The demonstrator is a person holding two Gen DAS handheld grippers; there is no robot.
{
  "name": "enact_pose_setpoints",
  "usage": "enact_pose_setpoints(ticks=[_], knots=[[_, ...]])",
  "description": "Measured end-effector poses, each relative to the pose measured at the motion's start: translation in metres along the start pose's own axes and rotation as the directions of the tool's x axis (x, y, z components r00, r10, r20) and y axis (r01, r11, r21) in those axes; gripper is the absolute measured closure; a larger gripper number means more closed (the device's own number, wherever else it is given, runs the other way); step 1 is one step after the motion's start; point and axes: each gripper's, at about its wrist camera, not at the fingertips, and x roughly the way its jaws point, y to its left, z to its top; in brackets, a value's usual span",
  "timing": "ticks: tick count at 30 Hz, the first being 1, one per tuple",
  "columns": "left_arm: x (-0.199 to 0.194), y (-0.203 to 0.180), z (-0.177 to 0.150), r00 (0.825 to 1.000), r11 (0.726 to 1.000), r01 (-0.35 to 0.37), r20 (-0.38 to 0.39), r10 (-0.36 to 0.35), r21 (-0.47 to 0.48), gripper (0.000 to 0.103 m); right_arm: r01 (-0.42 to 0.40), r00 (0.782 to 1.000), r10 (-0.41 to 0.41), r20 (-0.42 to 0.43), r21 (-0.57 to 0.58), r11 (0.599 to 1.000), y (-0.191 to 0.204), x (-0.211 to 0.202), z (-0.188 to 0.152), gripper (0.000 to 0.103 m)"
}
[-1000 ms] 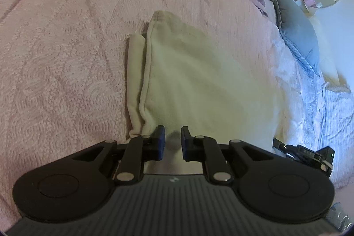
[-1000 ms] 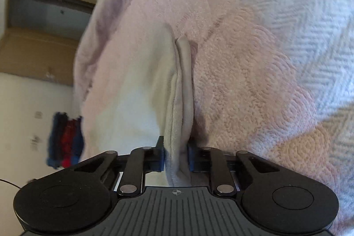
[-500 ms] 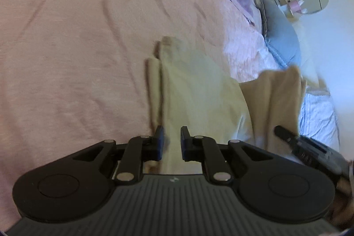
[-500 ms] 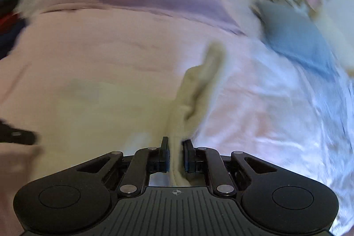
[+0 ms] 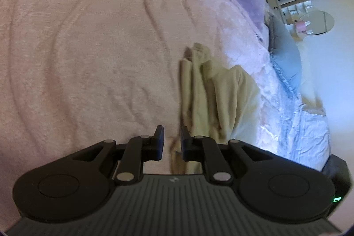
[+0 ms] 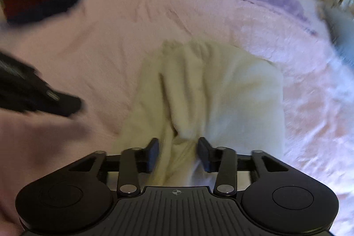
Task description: Fold clothes
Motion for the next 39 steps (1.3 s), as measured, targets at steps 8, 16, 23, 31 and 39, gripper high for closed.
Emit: enact_pose_setpoints(ticks=[8,16,23,31,39], knots=[[0.041,-0.038,-0.015,0.989,0.989,0.140,-0.052,-0.142,-0.041,0.079,0.016,0.997,-0.045,0.063,0.403,0.915,-0.124,-0.056,-0.014,0.054],[0.088,-0.038,-0.029,0.990,0.983,0.129,-0.035,-0.134,-0.132,0.069,-0.016,0.998,0.060,-0.033,0.741,0.672,-0.210,0.002,-0.050,0.054],[0.101,-0.053,-0.029,0.988,0.988,0.146,-0.036,-0.149,-0.056,0.093,-0.037,0.992,0.110,-0.055,0.722,0.691,-0.198,0.032,-0.032,0.058],[0.042,-0.071,-0.023,0.993,0.983,0.092,0.060,-0.103,0.157,0.094,-0.086,0.989,0.138,-0.059,0.534,0.841,-0.173,0.027,0.011,0.069],[0.065,-0.027,-0.019,0.999,0.996,0.036,0.033,-0.039,0.087,0.092,0.015,0.996,0.014,-0.091,0.308,0.951,-0.126,0.046,0.017,0.069]])
